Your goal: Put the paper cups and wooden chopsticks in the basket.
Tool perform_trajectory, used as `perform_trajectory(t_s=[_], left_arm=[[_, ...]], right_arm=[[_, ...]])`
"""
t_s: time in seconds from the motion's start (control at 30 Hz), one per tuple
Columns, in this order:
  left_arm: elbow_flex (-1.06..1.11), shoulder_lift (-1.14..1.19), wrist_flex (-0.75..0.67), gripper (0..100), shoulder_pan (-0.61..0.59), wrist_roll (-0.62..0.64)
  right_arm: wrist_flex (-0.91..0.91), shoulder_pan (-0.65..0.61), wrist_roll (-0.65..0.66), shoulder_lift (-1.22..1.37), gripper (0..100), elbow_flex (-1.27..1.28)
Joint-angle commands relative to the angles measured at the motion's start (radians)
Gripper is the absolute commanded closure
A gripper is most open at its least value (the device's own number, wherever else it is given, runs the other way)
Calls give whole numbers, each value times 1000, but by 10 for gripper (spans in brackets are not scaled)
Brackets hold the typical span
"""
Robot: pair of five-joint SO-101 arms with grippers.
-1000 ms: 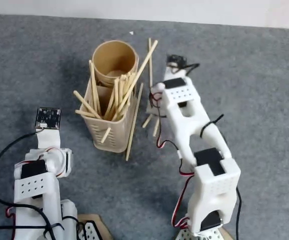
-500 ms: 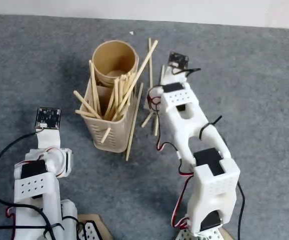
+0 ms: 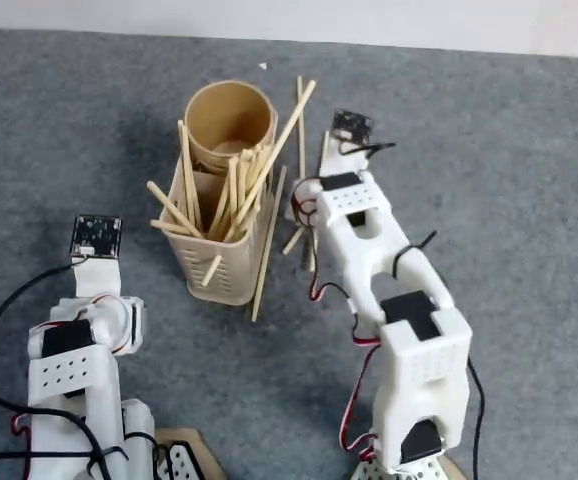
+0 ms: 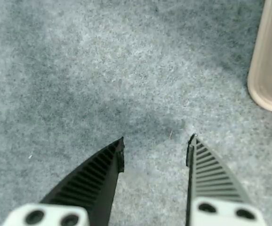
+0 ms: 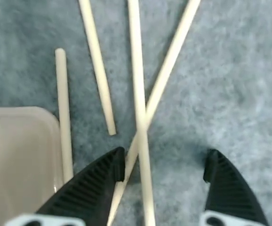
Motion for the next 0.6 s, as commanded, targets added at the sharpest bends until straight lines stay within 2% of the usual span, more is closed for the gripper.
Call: perform_trajectory(t_s=[0.0,0.2,0.27,0.37,0.57], left_arm=[[-4,-1,-9,765,18,-9],[-4,-1,-9,765,18,-9],[-4,-1,-9,765,18,-9],[-4,-1,-9,765,18,-9],[-4,-1,-9,765,18,-9]], right_arm=[[101,-4,-11,130,731,-170],[288,-2,-9,263,748,-401],[354,4,-8,289,827,-455],[414,33,-8,305,998,-506],[533,90,-8,291,993,-539]])
